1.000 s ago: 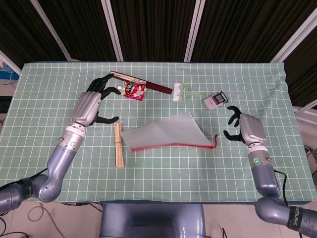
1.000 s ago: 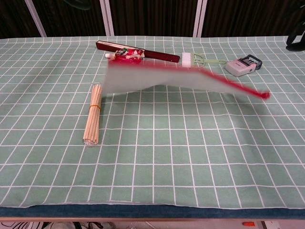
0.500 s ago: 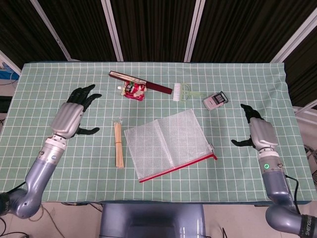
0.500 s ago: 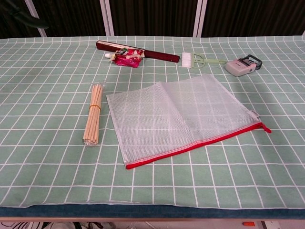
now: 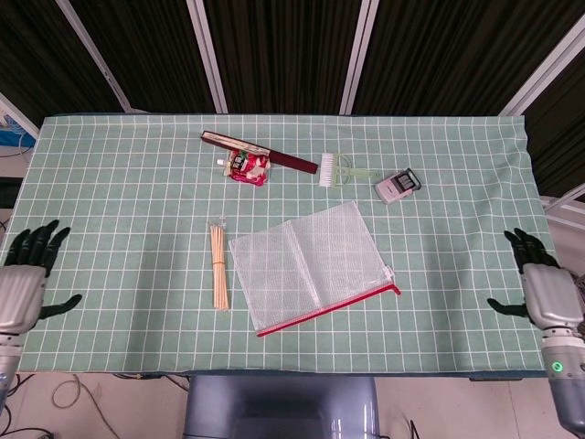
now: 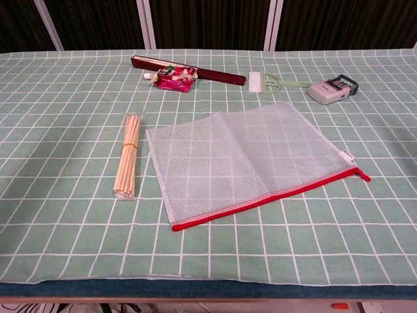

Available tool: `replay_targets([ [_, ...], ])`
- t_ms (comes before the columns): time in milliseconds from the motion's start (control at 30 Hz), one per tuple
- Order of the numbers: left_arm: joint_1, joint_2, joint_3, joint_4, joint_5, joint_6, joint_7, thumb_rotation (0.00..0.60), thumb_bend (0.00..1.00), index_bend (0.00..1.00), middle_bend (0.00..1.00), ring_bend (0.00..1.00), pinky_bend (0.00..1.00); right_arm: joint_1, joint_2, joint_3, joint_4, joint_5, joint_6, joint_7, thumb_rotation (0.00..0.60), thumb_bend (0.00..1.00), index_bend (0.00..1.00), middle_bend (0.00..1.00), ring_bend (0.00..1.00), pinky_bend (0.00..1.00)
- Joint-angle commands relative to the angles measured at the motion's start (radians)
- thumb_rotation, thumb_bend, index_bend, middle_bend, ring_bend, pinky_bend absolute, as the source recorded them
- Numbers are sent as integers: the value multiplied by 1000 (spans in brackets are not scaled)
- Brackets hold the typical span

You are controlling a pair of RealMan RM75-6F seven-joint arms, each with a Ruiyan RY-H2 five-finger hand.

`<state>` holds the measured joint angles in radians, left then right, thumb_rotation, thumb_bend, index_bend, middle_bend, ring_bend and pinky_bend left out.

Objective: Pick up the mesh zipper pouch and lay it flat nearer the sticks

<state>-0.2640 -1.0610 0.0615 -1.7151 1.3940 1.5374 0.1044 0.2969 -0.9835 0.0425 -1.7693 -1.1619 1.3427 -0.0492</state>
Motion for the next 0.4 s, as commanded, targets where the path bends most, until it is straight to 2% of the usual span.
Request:
replay_targets([
  [33,67,-11,37,82,37,49,-78,600,9,0,0,0,0,-77,-14,-41,101,-79,69,82,600,84,0,0,0,210],
  [200,107,-35,26,135,62,96,-120,600,9,0,0,0,0,-117,-42,-16,157,-105,131,153,600,84,0,0,0,210],
  [400,116,-52,-10,154,47,86,-137,600,9,0,0,0,0,-131,-60,9,190,-101,129,180,600,84,0,0,0,210],
])
